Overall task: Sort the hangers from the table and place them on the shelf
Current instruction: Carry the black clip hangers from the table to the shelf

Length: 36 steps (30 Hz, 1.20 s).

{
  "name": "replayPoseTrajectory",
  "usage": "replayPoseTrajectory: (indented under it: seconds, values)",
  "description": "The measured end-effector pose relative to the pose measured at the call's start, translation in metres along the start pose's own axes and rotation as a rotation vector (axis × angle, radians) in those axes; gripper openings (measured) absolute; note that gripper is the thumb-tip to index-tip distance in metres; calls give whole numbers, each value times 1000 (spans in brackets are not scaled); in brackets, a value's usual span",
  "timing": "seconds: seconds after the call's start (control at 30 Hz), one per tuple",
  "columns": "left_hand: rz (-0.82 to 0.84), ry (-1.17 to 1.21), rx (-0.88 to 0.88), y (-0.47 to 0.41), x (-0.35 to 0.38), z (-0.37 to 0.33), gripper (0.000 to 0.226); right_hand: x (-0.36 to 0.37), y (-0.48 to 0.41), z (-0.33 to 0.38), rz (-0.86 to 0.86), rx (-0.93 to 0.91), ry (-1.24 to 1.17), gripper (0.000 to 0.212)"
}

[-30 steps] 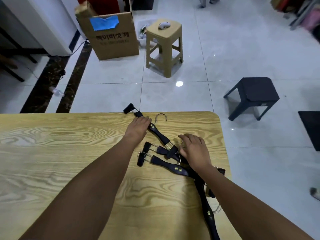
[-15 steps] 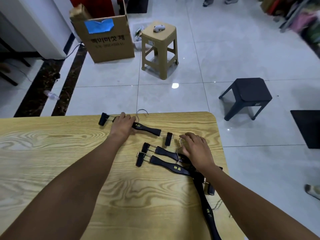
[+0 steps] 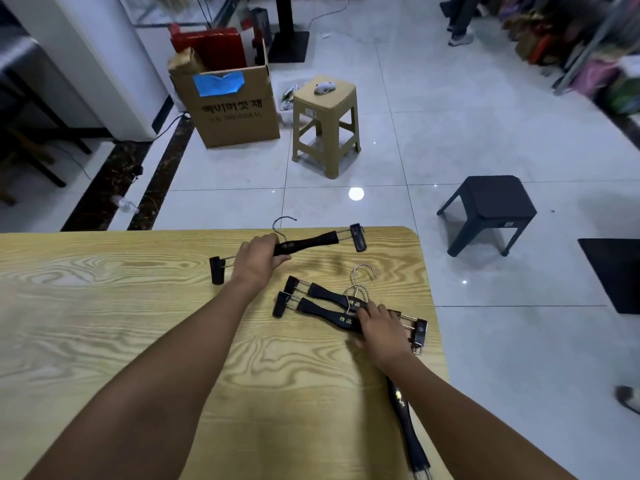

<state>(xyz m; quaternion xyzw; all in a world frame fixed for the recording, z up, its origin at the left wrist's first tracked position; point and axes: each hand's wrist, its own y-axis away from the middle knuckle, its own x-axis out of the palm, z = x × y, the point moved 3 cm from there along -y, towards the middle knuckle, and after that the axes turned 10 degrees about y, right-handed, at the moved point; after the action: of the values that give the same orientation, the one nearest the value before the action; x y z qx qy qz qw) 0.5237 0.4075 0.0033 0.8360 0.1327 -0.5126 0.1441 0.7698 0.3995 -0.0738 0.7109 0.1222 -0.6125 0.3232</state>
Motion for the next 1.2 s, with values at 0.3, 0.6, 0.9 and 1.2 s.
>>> replayPoseTrajectory:
  seconds: [0.3,0.6,0.9,1.2]
  values:
    - [-42,21,-8,39,18,-2,33,-3,2,11,-69,-39,157,37]
    - [-194,76,-89,72,-17,-1,30,-24,27,23,-169,-170,185,46]
    - [-331,24,-195,139,-77,12,26,-62,55,52,-310,-318,109,38]
    - [-491,51,-378,239,-133,52,25,-109,83,116,-468,-564,32,48]
